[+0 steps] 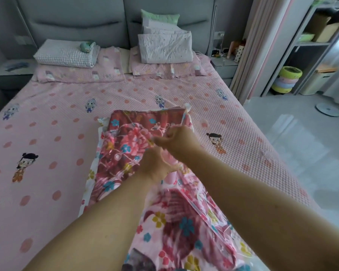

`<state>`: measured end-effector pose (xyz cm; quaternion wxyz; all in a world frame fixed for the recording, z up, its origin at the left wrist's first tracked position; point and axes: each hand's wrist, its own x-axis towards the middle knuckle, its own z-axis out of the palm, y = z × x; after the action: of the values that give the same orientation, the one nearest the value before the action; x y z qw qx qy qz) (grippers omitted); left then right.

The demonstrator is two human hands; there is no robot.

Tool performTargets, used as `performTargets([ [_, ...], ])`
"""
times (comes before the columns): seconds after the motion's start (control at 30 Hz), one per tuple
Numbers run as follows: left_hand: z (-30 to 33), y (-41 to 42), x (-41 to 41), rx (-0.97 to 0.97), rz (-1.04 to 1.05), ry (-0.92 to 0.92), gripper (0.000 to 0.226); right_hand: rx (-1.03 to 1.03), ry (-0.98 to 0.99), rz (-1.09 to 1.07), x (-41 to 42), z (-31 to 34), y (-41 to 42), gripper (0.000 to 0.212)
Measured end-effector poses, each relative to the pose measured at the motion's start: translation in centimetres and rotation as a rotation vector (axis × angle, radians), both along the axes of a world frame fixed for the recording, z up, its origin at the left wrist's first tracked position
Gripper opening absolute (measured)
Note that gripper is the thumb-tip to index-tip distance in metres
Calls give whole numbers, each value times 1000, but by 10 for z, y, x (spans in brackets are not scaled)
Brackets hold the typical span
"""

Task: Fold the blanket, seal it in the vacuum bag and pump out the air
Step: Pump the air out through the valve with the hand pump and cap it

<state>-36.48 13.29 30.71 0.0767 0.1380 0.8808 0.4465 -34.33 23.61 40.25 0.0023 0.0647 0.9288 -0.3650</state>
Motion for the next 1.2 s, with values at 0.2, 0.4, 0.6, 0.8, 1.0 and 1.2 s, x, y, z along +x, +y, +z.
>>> performTargets([
  [0.2,6,-1,-6,63,25,-68,43,-245,319,28,-21,58,0,37],
  [0.4,2,4,-1,-10,-10,-10,34,-111,-75,-6,7,0,0,36],
  [0.6,10,2,-4,52,34,-72,40,-293,394,32,-22,64,-1,39],
  [0.8,5,6,-1,-38,-2,-29,41,-139,-58,-44,3,-9,4,36],
  [1.0,13,6,-6,38,25,-83,47,-304,375,-16,-24,49,5,50],
  [1.2,8,7,-1,16,-22,-76,33,-194,-6,-95,-2,-7,5,46],
])
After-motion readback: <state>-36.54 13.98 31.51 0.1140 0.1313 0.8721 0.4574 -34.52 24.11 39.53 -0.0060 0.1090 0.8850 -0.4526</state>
